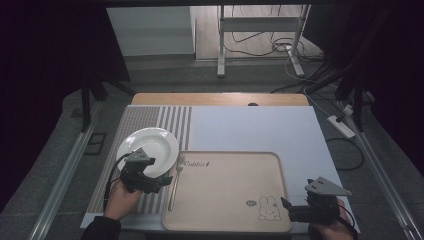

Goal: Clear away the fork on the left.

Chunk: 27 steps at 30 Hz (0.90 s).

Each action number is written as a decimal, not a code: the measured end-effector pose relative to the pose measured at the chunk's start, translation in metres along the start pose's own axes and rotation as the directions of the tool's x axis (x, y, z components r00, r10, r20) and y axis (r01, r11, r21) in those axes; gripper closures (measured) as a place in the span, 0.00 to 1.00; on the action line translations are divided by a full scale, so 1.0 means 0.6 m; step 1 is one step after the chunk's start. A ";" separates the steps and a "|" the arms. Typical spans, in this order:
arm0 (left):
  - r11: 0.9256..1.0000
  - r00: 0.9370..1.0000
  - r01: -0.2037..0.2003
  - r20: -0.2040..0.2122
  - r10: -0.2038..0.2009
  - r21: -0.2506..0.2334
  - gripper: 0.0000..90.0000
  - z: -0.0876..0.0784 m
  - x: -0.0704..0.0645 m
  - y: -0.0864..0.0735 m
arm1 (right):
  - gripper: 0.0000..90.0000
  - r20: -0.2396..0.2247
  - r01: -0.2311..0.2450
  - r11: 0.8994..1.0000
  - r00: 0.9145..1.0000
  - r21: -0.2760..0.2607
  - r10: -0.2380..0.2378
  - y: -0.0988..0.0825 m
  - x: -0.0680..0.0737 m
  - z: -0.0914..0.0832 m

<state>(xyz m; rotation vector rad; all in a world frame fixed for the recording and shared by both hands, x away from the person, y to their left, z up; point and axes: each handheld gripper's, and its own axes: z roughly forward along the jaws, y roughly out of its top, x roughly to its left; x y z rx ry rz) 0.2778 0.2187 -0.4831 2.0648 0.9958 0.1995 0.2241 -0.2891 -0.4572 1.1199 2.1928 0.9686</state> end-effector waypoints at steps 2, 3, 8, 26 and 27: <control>1.000 1.000 0.004 -0.003 -0.004 -0.009 0.00 -0.007 -0.001 -0.005 | 0.00 -0.005 -0.008 1.000 1.000 0.008 0.008 0.000 -0.001 0.001; 1.000 1.000 0.005 0.000 -0.005 -0.013 0.00 -0.011 -0.002 -0.007 | 0.00 -0.001 -0.011 1.000 1.000 0.010 0.011 0.000 -0.002 0.002; 1.000 1.000 0.015 -0.001 -0.015 -0.023 0.00 -0.024 -0.003 -0.021 | 0.00 0.003 -0.006 1.000 1.000 0.023 0.006 0.001 -0.001 0.004; 0.996 0.996 0.079 -0.035 -0.080 -0.038 0.00 -0.070 0.002 -0.074 | 0.00 -0.001 0.005 1.000 1.000 0.020 -0.005 0.001 0.000 0.003; 0.996 0.996 0.077 -0.038 -0.078 -0.035 0.00 -0.072 0.002 -0.076 | 0.00 0.001 0.004 1.000 1.000 0.020 -0.004 0.001 0.000 0.003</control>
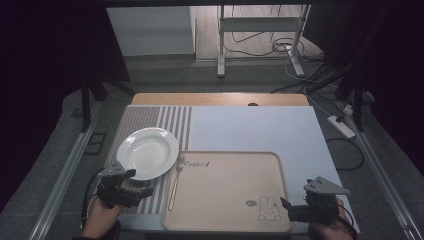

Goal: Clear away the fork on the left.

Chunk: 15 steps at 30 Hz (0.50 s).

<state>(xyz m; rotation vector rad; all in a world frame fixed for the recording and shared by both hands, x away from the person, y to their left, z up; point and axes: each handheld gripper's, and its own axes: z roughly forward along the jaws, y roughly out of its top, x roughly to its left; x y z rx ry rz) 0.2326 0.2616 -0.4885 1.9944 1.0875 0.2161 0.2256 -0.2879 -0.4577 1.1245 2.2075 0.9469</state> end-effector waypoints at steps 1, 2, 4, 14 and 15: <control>1.000 1.000 0.001 -0.006 -0.001 0.002 0.00 -0.002 -0.001 -0.003 | 0.00 0.000 -0.001 1.000 1.000 0.000 0.001 0.000 0.000 0.000; 1.000 1.000 -0.002 -0.012 0.002 0.005 0.00 -0.004 -0.001 -0.005 | 0.00 0.001 -0.002 1.000 1.000 -0.001 0.002 0.000 0.000 0.000; 1.000 1.000 -0.002 -0.019 0.002 0.006 0.00 -0.007 -0.001 -0.008 | 0.00 0.002 -0.004 1.000 1.000 -0.003 0.004 0.000 -0.001 0.000; 1.000 0.998 -0.002 -0.059 0.003 0.006 0.00 -0.020 -0.006 -0.019 | 0.00 0.011 -0.008 1.000 1.000 -0.008 0.008 0.000 -0.001 -0.001; 1.000 0.998 -0.003 -0.062 0.003 0.006 0.00 -0.021 -0.006 -0.020 | 0.00 0.012 -0.008 1.000 1.000 -0.007 0.008 0.000 -0.001 -0.001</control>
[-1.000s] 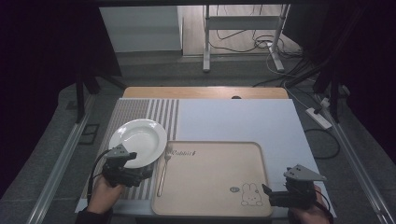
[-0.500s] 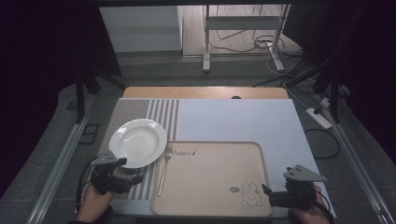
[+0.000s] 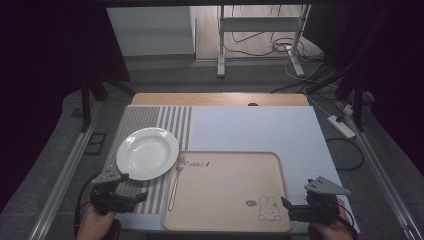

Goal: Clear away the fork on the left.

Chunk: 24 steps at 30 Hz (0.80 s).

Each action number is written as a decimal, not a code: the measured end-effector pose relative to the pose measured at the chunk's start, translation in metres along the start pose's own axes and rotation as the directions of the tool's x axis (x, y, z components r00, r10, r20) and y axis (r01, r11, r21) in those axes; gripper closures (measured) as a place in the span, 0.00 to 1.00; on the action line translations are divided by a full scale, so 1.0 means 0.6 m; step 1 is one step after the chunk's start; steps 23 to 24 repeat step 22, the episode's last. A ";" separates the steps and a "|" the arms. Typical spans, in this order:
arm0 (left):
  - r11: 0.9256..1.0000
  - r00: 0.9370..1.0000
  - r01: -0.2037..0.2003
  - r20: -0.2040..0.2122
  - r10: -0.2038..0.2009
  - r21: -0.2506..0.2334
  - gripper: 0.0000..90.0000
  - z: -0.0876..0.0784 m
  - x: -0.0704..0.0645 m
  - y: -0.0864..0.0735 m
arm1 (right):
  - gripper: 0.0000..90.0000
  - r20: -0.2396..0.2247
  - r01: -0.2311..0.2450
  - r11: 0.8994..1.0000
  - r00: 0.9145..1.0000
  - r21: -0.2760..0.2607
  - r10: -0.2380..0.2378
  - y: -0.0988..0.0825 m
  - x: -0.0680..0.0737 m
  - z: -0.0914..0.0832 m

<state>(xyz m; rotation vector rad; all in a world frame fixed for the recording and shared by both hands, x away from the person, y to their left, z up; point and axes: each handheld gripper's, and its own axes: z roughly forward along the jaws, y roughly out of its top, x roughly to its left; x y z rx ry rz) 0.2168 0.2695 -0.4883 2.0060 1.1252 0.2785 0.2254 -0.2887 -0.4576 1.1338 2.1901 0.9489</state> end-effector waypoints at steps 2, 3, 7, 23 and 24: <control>1.000 1.000 -0.003 -0.009 0.003 0.003 0.00 -0.001 0.000 -0.001 | 0.00 0.000 0.000 1.000 1.000 0.000 0.000 0.000 0.000 0.000; 1.000 1.000 -0.006 -0.014 0.007 0.006 0.00 -0.002 -0.001 -0.002 | 0.00 0.001 0.000 1.000 1.000 0.001 0.000 0.000 0.000 0.000; 1.000 0.999 -0.024 -0.041 0.025 0.018 0.00 -0.005 -0.005 -0.004 | 0.00 0.000 0.000 1.000 1.000 0.002 0.000 0.000 0.000 0.000; 0.999 0.999 -0.004 -0.041 0.005 0.038 0.00 -0.010 -0.001 -0.009 | 0.00 0.001 0.005 1.000 1.000 0.011 -0.005 0.001 0.001 0.002; 0.999 0.999 -0.004 -0.041 0.005 0.038 0.00 -0.010 -0.001 -0.009 | 0.00 0.001 0.005 1.000 1.000 0.011 -0.005 0.001 0.001 0.002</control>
